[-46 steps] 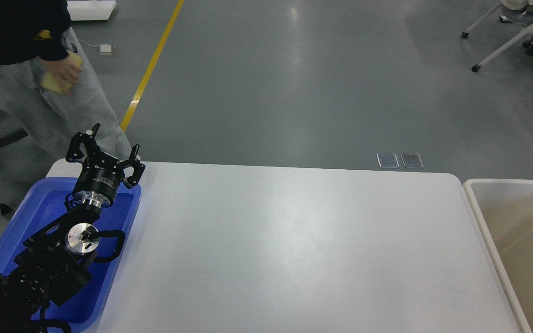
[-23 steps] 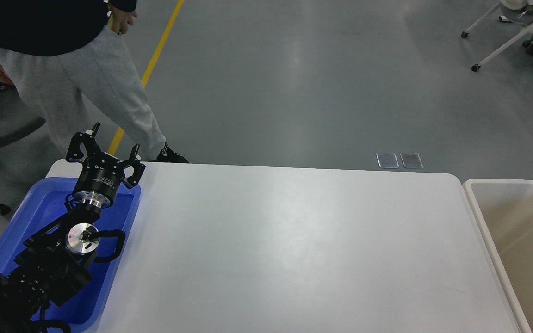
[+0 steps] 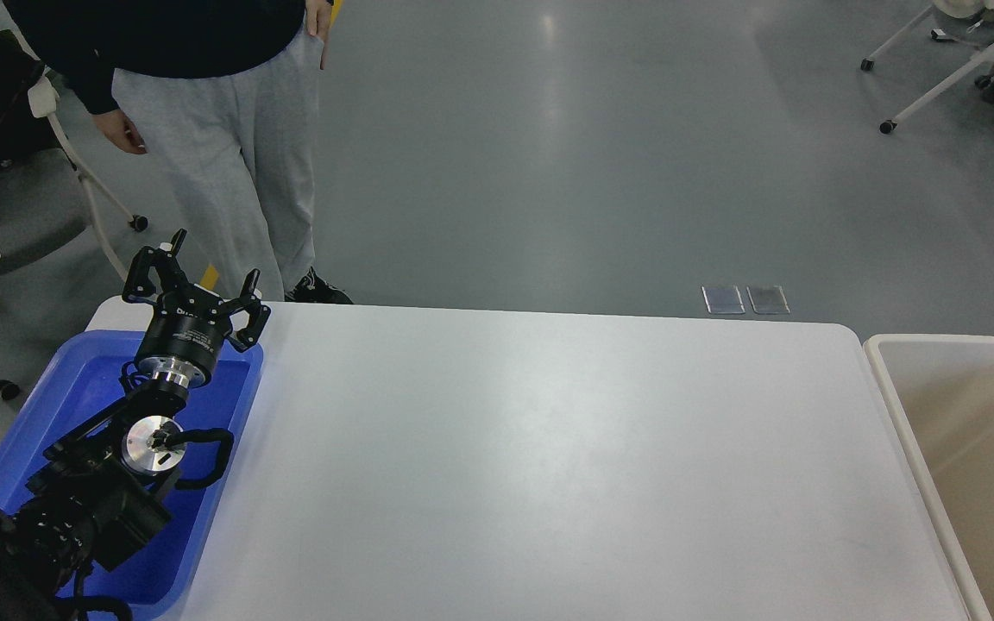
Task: Tidy desktop
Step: 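Open the right gripper over the beige bin to drop the paper ball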
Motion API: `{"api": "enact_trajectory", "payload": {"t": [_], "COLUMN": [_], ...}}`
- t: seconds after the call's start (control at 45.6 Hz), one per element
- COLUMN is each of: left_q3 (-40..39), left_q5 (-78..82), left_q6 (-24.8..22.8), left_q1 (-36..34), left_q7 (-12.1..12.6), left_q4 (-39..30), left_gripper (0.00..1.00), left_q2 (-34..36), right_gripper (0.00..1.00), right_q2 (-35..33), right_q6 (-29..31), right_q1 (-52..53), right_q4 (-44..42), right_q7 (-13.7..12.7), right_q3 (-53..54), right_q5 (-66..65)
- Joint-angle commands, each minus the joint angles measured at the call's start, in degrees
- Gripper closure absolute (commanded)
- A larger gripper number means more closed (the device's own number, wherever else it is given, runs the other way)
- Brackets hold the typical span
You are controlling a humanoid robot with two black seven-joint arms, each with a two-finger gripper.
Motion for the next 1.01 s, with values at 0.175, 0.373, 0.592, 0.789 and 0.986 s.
{"api": "enact_trajectory", "payload": {"t": [0.175,0.373,0.592,0.789,0.986], "left_q3": [0.00,0.00,0.00,0.00,0.00], "left_q5": [0.00,0.00,0.00,0.00,0.00], "left_q6": [0.00,0.00,0.00,0.00,0.00], "left_q1": [0.02,0.02,0.02,-0.07,-0.07], "left_q7": [0.00,0.00,0.00,0.00,0.00], "left_q4": [0.00,0.00,0.00,0.00,0.00], "left_gripper": [0.00,0.00,0.00,0.00,0.00], "left_q2": [0.05,0.05,0.05,-0.04,-0.04], "right_gripper": [1.00,0.36,0.00,0.00,0.00], "right_q2": [2.43,2.34,2.34,2.43,2.87], "right_q6": [-3.04,-3.40,-3.48,-3.13,-2.60], "right_q1": [-2.87,-2.79,-2.52,-2.34,-2.61], "right_q4": [-1.62,-1.62,-1.62,-1.53,-1.35], "right_q7": [-0.48,-0.74,-0.39,-0.39,-0.39], "right_q3": [-0.03,-0.21,-1.00,-1.09,-1.26], "right_q5": [1.08,1.08,1.08,1.08,0.29]}}
